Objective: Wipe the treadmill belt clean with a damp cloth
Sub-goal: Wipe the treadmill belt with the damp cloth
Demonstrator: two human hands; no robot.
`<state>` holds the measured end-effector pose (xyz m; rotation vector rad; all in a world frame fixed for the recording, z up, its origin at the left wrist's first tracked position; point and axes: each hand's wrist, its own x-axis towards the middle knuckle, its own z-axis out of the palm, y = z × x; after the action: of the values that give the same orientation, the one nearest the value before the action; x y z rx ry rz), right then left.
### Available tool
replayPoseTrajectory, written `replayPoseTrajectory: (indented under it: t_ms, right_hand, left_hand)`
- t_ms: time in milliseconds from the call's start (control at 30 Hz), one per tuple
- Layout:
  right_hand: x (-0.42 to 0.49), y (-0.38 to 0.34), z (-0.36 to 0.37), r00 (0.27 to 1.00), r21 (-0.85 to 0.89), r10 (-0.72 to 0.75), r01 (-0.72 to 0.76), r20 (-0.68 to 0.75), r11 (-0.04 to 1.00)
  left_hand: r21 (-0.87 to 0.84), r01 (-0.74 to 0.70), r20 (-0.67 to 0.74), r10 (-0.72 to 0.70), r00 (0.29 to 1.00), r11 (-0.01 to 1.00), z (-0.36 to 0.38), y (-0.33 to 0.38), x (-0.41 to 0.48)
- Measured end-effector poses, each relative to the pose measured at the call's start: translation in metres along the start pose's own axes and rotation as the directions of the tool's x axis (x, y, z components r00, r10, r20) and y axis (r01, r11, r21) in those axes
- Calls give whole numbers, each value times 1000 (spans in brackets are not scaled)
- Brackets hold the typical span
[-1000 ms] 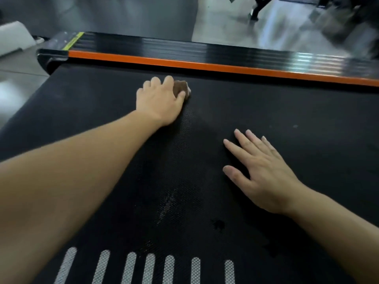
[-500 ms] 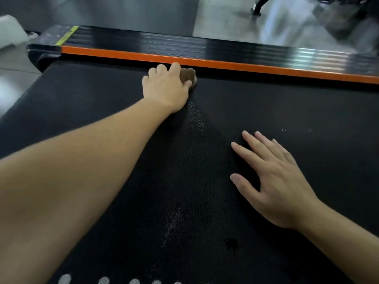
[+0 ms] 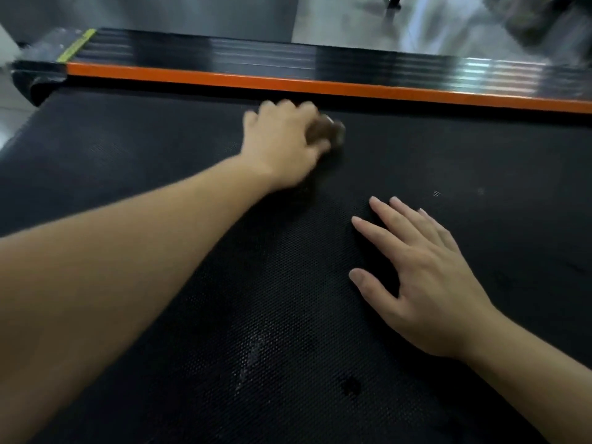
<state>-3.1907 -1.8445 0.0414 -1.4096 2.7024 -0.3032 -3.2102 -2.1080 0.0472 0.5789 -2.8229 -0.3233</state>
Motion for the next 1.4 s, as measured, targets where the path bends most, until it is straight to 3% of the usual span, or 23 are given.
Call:
replayPoseTrajectory:
  t_ms: [67, 133, 233, 300, 333, 467, 533, 633, 700, 767, 867, 967, 1000, 1100, 1167, 1300, 1400]
  right_hand:
    - [0, 0, 0, 999, 17, 33, -33, -25, 999]
    - [-1, 0, 0, 984, 50, 143, -138, -109, 989]
    - [-1, -1, 3, 957, 36, 245, -242, -155, 970]
    - [-2, 0, 4, 953, 61, 256, -249, -162, 967]
    - [-2, 0, 3, 953, 75, 256, -247, -161, 966]
    - [0, 1, 4, 956, 113, 244, -228, -161, 967]
    - [0, 1, 5, 960, 108, 232, -217, -155, 970]
    - [-1, 3, 6, 960, 98, 216, -201, -179, 975]
    - [-1, 2, 7, 954, 111, 219, -200, -204, 974]
    - [-1, 2, 7, 957, 103, 214, -197, -195, 975]
    - [0, 3, 6, 965, 79, 209, -199, -156, 977]
    - [-1, 3, 6, 968, 74, 212, -204, -135, 976]
    - [-1, 3, 5, 965, 77, 218, -208, -146, 975]
    - [-1, 1, 8, 961, 58, 215, -208, -176, 976]
    - [0, 2, 7, 956, 71, 218, -208, -195, 976]
    - [1, 1, 0, 968, 78, 213, -204, -135, 976]
    - [-4, 11, -11, 984, 71, 180, -179, -3, 981]
  left_hand:
    - [-57, -215, 19, 216, 976, 975, 5, 16, -35]
    - [-6, -270, 30, 270, 962, 963, 6, 21, -40]
    - [139, -46, 61, 38, 997, 989, 5, 17, 0]
    - [84, 98, 51, -102, 993, 992, 3, 21, 18]
    - [60, 102, 40, -105, 994, 993, 5, 27, 16]
    - [-7, -240, 43, 240, 970, 971, 9, 49, -49]
    - [26, -312, 39, 311, 950, 950, 9, 46, -57]
    - [190, -50, 9, 49, 999, 981, 11, 36, 0]
    - [164, 125, 20, -130, 991, 978, 10, 27, 37]
    - [71, 186, 8, -187, 982, 980, 14, 25, 50]
    - [-36, 9, -14, -10, 1000, 999, 22, 41, 25]
    - [-9, -245, -7, 245, 969, 969, 25, 53, -7]
    - [41, -244, -4, 244, 970, 969, 22, 53, -1]
    - [160, -68, 31, 63, 998, 985, 19, 46, 34]
    - [105, -13, 37, 9, 999, 994, 18, 49, 42]
    - [-18, -140, 36, 141, 989, 990, 20, 61, -2]
    - [-83, -204, 29, 207, 978, 976, 8, 65, -67]
